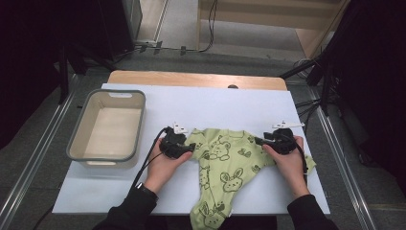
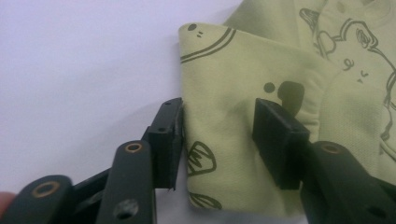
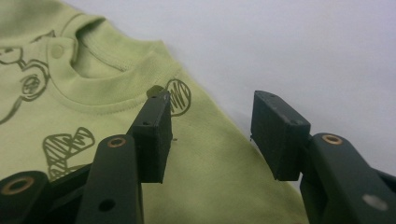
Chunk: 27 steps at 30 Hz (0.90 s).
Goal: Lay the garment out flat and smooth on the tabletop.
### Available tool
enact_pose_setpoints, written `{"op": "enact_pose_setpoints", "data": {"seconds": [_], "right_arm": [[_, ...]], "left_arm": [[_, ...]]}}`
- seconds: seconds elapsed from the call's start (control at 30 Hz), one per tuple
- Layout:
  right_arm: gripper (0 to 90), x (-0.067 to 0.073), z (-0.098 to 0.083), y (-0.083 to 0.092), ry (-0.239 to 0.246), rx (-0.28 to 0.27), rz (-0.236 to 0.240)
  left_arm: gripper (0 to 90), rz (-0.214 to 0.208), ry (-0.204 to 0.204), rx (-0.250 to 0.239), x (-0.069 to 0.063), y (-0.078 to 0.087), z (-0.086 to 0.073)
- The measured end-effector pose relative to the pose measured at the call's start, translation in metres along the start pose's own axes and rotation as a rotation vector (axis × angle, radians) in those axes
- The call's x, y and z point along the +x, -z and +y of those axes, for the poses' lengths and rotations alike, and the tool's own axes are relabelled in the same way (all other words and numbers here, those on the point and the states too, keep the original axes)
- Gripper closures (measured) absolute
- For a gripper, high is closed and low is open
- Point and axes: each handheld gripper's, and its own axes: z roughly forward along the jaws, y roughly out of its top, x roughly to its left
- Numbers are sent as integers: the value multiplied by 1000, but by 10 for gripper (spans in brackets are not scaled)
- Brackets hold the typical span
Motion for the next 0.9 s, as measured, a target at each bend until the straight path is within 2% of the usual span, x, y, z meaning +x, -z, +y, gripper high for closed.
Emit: {"op": "enact_pose_setpoints", "data": {"seconds": [0.13, 0.27, 0.4, 0.47, 0.5, 0.53, 0.57, 0.63, 0.77, 0.9], "right_arm": [[505, 4, -1, -5, 19, 13, -21], [658, 10, -1, -3, 28, 37, -32], [853, 13, -1, -1, 36, 66, 17], [866, 12, 1, 0, 47, 75, 13], [868, 13, 2, 1, 57, 72, -4], [869, 13, 4, 2, 68, 59, -36], [870, 10, 6, 4, 66, 45, -47], [871, 4, 13, 10, 41, -2, -67], [872, -5, 37, 24, 50, -67, -114], [871, -8, 66, 30, 89, -82, -126]], "left_arm": [[691, -15, 12, 5, 2, 1, 0], [855, -49, 42, 0, 4, 4, 2], [877, -58, 38, -10, 6, 7, 4], [879, -47, 42, -20, 8, 9, 5], [879, -40, 47, -28, 10, 11, 5], [880, -30, 51, -40, 12, 12, 7], [880, -18, 62, -55, 13, 14, 8], [881, -10, 78, -76, 18, 18, 11], [881, 10, 98, -125, 22, 23, 20], [881, 34, 120, -167, 26, 27, 30]]}}
